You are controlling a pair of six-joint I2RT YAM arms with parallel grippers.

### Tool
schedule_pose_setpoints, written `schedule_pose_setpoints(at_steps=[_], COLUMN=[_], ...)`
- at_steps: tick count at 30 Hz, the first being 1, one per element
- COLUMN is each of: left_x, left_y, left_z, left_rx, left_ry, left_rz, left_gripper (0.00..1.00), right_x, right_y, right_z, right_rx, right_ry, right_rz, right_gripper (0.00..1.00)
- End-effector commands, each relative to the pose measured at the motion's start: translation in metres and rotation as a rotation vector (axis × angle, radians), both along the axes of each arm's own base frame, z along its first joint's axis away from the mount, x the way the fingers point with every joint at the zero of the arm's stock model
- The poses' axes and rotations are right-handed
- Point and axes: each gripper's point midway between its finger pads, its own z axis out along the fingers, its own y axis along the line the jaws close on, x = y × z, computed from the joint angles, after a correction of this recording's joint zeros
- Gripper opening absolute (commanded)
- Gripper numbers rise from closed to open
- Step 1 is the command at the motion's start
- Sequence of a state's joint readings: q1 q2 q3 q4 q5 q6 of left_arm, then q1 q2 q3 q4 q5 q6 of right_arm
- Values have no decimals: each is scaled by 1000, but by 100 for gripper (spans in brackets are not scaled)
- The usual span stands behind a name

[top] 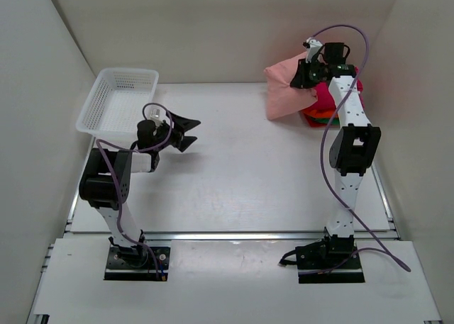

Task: Fold and stack the t-shirts
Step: Put the neatly folded tshirt into the corner of the board with the right arm

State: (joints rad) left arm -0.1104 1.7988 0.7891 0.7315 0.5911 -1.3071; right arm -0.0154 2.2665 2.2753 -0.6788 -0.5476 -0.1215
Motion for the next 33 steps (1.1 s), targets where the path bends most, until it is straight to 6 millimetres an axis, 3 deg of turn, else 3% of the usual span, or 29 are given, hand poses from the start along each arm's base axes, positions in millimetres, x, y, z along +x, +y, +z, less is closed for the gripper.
schedule_pose_setpoints(at_steps=[1, 3, 7, 8, 13, 20, 23, 24, 27, 31, 33], left_x=[-13, -19, -24, -25, -33, -35, -34, -38, -38, -40, -40], left_y=[2, 4, 7, 7, 7, 2, 5, 1, 2, 0, -1], left_z=[14, 11, 10, 7, -3, -6, -8, -13, -18, -19, -21], left_rx=[28, 36, 55, 65, 60, 63, 62, 67, 58, 50, 52], left_ry=[-93, -92, -100, -91, -72, -80, -73, -68, -52, -50, -43], left_rz=[-6, -14, -33, -31, -44, -78, -78, -95, -93, -100, -104], left_gripper=[99, 99, 99, 99, 98, 98, 99, 99, 99, 99, 99], right_x=[12, 17, 11, 11, 5, 0, -5, -5, -7, -7, -2], right_y=[-35, -61, -94, -99, -132, -160, -164, -162, -170, -186, -193], right_z=[9, 10, 25, 20, 51, 77, 95, 92, 120, 129, 118], right_rx=[-117, -129, -133, -136, -131, -175, -194, -202, -257, -269, -275], right_ry=[-73, -79, -97, -92, -148, -211, -251, -247, -320, -351, -339], right_rz=[-17, -59, -107, -108, -155, -205, -217, -212, -251, -279, -289], right_gripper=[0, 0, 0, 1, 0, 0, 0, 0, 0, 0, 0])
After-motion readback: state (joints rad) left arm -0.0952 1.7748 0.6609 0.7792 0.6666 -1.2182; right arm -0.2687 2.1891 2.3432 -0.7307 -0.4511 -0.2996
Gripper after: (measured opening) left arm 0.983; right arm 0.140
